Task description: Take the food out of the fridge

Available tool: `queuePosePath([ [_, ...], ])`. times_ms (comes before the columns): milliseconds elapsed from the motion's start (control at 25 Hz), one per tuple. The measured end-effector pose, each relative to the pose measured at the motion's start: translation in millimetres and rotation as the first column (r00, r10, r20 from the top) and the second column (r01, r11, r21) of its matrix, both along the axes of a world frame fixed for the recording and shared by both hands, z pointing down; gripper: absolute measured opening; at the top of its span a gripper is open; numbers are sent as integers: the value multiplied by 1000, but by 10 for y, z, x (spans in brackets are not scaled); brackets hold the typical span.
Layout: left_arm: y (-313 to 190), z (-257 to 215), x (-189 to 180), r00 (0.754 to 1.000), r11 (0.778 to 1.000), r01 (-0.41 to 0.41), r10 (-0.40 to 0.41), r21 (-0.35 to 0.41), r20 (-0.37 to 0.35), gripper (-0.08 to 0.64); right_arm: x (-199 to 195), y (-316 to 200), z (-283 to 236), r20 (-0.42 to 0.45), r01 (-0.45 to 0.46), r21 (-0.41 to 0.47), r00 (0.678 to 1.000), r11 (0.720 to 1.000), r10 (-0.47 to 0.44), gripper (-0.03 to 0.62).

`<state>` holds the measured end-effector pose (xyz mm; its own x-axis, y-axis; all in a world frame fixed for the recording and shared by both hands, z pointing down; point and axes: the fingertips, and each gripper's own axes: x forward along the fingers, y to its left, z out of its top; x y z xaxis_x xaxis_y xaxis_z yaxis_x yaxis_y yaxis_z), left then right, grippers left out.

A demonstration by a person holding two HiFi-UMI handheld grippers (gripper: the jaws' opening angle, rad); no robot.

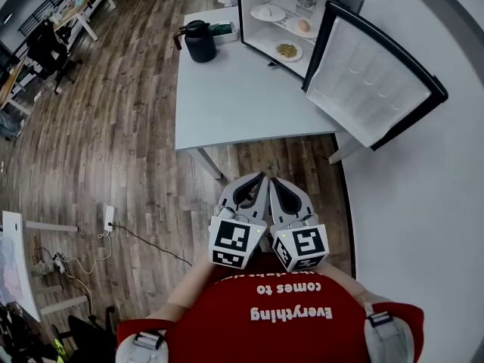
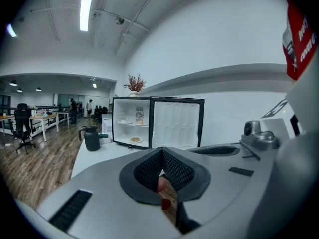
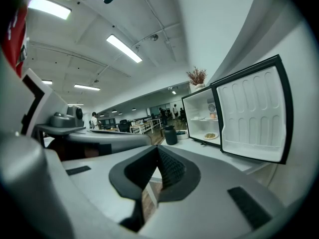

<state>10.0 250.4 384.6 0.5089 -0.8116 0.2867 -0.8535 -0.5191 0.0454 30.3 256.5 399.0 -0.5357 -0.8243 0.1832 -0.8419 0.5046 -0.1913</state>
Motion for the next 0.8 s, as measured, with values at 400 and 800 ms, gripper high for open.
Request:
queuePosePath([
  [400,-1137,-82,-570,997,997,-67,67,23,28,6,-581,-1192,-83,-11,-32,23,999,999,33,14],
  [800,-1751,246,-466,987,985,-159,158,-73,-19,6,-467,-1852,185,-44,-103,-48,994,993,101,14],
])
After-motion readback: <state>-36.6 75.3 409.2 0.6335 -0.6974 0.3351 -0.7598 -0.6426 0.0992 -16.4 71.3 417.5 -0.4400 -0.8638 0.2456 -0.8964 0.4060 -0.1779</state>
